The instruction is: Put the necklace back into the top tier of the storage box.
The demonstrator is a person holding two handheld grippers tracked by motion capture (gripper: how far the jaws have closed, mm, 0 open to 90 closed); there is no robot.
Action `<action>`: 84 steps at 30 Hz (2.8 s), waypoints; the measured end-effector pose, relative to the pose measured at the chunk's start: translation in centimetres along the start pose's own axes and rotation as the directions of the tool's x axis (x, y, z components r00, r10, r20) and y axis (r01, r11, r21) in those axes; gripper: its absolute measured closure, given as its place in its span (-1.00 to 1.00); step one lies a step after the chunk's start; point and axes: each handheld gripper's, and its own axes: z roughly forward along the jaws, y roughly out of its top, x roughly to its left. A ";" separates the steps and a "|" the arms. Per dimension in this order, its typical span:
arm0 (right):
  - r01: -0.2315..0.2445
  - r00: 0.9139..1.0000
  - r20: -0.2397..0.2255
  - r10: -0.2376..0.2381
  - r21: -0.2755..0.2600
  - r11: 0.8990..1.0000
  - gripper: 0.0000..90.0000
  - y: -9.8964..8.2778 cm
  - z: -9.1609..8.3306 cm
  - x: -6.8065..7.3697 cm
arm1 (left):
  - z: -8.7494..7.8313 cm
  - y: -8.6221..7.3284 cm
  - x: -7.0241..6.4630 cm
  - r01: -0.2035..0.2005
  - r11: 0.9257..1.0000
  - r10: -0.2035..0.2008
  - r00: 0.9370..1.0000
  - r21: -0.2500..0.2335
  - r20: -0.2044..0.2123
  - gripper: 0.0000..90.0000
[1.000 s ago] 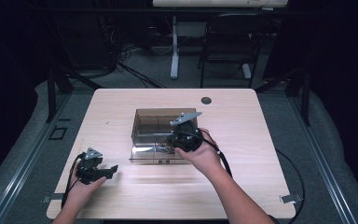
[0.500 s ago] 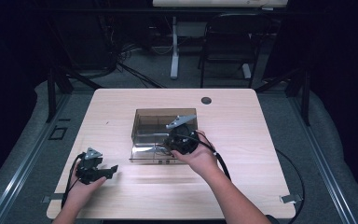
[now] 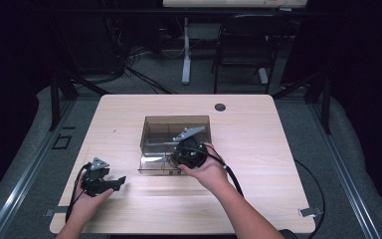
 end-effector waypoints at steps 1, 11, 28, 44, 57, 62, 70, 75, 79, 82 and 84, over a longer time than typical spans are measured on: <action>-0.003 1.000 -0.004 0.003 -0.002 1.000 0.87 0.0 0.1 0.0 | 0.0 0.0 0.0 0.000 1.000 0.000 1.000 0.001 0.001 -0.44; -0.011 1.000 -0.021 0.011 0.000 1.000 0.88 -0.2 1.0 0.4 | 0.0 0.0 0.0 -0.003 1.000 0.003 1.000 0.001 0.001 -0.44; -0.005 0.999 -0.034 0.005 0.009 1.000 0.87 -0.4 1.5 0.8 | 0.0 0.0 0.0 -0.006 1.000 0.006 1.000 0.009 0.002 -0.44; -0.024 0.999 -0.047 0.023 -0.027 0.999 0.54 -0.7 0.4 0.5 | 0.0 0.0 0.0 -0.003 1.000 0.003 1.000 0.010 0.003 -0.44; -0.015 0.999 -0.035 0.014 -0.040 0.999 0.39 -0.8 -0.8 0.1 | 0.0 0.0 0.1 -0.004 1.000 0.004 1.000 0.013 0.000 -0.43; 0.003 1.000 -0.011 -0.004 -0.039 0.999 0.34 -1.0 -1.4 0.1 | 0.1 0.0 0.0 -0.003 1.000 0.003 1.000 0.015 0.001 -0.43; 0.036 0.998 0.044 -0.034 -0.041 0.999 0.33 -1.8 -2.4 -0.2 | 0.0 0.0 0.1 -0.001 1.000 0.001 1.000 0.014 0.001 -0.43; 0.016 0.998 0.063 -0.013 -0.051 0.999 0.33 -2.7 -3.2 -0.8 | 0.1 0.0 0.0 -0.002 1.000 0.002 1.000 0.015 -0.001 -0.43; -0.010 0.999 0.033 0.016 -0.152 0.988 0.32 -3.7 -3.6 -1.6 | 0.0 0.0 0.1 -0.003 1.000 0.003 1.000 0.015 0.000 -0.43; -0.022 0.995 0.093 0.029 -0.070 0.997 0.32 -4.2 -4.9 -2.1 | 0.1 0.0 0.1 -0.003 1.000 0.003 1.000 0.016 -0.001 -0.43; -0.031 0.995 0.095 0.038 -0.072 0.997 0.32 -4.7 -5.3 -2.5 | 0.1 0.0 0.0 -0.003 1.000 0.003 1.000 0.018 -0.001 -0.43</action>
